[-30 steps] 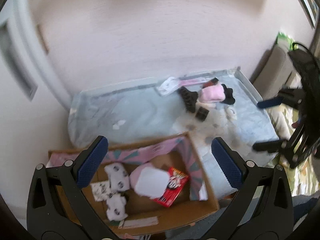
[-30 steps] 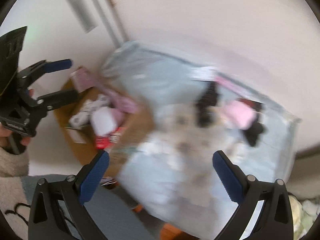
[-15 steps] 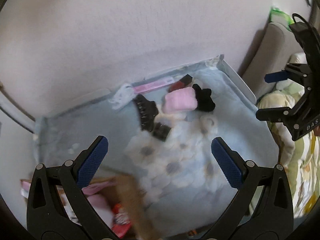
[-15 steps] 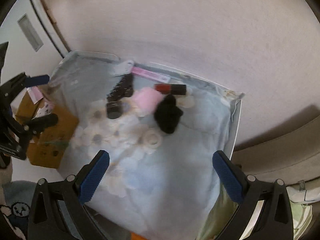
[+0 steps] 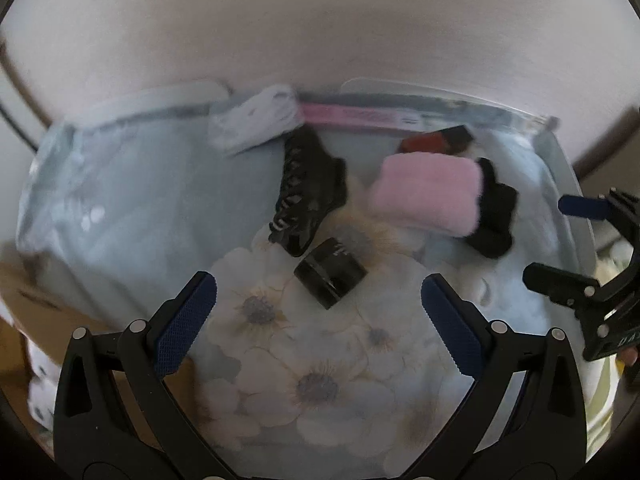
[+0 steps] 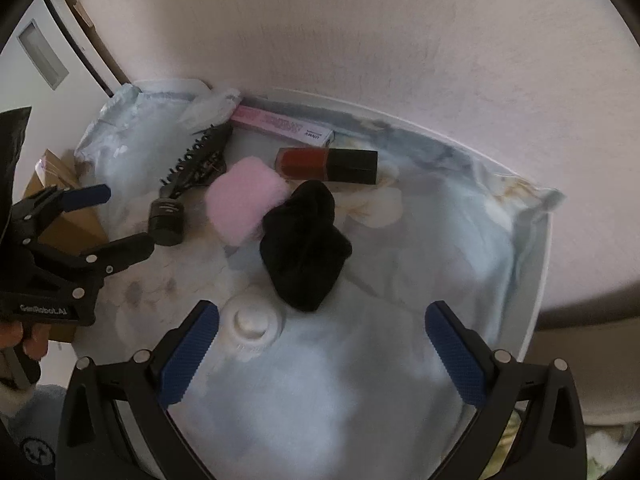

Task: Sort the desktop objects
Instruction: 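Move both tools back over the tray, then grasp the black tape roll with the left tool while the right tool grasps the black sock, then carry the tape roll and black sock into the cardboard box and release both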

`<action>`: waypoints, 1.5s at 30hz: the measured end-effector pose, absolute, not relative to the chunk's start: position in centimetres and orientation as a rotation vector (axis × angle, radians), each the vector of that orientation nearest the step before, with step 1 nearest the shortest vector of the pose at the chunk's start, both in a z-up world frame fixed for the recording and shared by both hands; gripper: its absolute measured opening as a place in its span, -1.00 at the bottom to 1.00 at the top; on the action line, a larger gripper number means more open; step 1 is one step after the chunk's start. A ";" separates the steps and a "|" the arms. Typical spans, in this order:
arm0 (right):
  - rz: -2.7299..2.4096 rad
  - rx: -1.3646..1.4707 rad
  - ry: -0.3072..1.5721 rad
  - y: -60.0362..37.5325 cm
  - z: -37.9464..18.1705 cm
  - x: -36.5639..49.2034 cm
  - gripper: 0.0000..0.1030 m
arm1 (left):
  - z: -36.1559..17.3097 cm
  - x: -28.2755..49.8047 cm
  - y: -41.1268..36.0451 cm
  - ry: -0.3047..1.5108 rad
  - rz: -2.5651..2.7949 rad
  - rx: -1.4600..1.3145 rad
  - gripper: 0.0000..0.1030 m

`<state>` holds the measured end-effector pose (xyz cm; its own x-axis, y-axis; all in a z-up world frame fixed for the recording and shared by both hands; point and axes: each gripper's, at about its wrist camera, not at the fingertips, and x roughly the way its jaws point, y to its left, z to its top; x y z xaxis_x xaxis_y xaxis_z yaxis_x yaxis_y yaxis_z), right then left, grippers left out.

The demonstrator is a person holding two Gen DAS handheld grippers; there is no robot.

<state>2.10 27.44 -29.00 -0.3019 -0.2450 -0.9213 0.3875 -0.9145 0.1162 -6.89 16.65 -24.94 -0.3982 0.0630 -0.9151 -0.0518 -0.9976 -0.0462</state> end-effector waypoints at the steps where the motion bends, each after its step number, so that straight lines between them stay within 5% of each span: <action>1: -2.256 1.558 0.188 27.4 -29.4 1.8 0.99 | -25.2 -7.0 16.6 -0.034 2.580 -1.690 0.97; 10: -2.248 1.528 0.139 27.2 -31.1 0.0 0.99 | -26.6 -7.9 16.8 -0.151 2.651 -1.704 0.94; 14: -2.242 1.529 0.148 27.1 -31.4 -0.5 0.75 | -27.2 -8.0 16.8 -0.203 2.627 -1.717 0.79; 22: -2.237 1.503 0.182 26.4 -31.6 -0.5 -0.03 | -28.1 -8.1 15.9 -0.300 2.608 -1.734 -0.18; 32: -2.238 1.483 0.179 25.8 -31.4 -0.2 -0.54 | -27.9 -7.7 15.8 -0.282 2.604 -1.717 -0.19; 45: -2.317 1.485 0.134 26.8 -28.6 1.8 -0.56 | -25.1 -6.5 15.4 -0.244 2.564 -1.635 -0.19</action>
<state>1.79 26.82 -28.59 -0.3664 -0.2661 -0.8916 0.3675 -0.9217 0.1241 -6.54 15.39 -25.11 -0.4225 0.1618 -0.8918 0.0094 -0.9831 -0.1829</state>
